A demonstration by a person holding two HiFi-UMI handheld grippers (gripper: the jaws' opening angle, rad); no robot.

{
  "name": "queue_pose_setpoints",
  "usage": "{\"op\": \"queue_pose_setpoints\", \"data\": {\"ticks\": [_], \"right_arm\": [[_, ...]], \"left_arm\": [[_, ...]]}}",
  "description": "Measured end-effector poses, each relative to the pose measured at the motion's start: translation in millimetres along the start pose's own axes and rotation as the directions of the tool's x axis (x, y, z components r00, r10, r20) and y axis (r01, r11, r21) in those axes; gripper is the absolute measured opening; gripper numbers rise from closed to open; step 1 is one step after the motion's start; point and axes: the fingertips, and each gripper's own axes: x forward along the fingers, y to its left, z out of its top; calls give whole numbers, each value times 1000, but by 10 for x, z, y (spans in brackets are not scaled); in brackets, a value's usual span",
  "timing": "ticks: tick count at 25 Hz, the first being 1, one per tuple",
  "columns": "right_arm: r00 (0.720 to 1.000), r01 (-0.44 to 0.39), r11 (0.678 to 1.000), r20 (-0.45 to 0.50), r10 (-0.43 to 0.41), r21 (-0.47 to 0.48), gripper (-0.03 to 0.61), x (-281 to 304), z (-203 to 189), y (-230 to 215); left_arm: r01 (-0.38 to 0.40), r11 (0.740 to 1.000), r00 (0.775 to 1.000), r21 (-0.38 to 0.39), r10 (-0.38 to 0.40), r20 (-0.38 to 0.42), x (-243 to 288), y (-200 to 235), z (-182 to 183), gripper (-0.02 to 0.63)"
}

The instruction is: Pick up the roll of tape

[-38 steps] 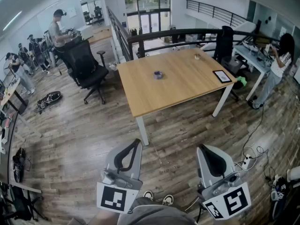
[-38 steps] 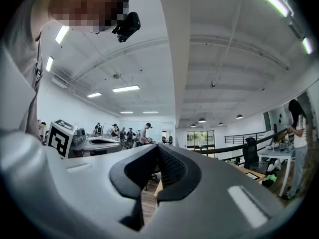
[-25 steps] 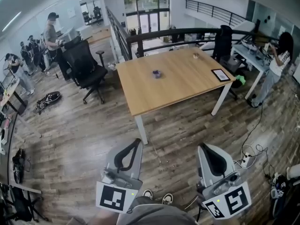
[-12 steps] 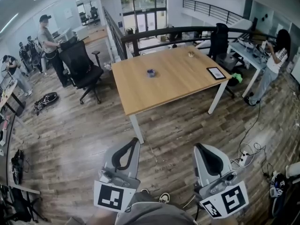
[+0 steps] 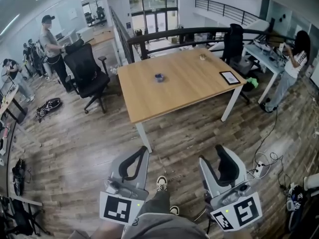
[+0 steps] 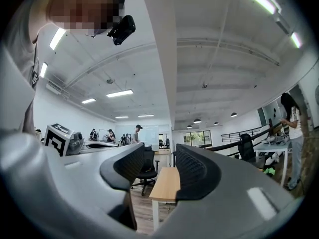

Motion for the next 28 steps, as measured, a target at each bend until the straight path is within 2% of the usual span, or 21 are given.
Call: {"op": "queue_pose_setpoints", "data": {"ticks": [7, 13, 28], "right_arm": [[999, 15, 1000, -30, -15, -7, 184, 258, -142, -287], [999, 17, 1000, -50, -17, -1, 183, 675, -274, -537], [994, 42, 999, -101, -42, -1, 183, 2356, -389, -1295]], "left_arm": [[12, 1000, 1000, -9, -12, 1, 385, 78, -121, 0], [12, 1000, 1000, -16, -12, 3, 802, 314, -231, 2], [48, 998, 999, -35, -49, -24, 2306, 1373, -439, 2]]}}
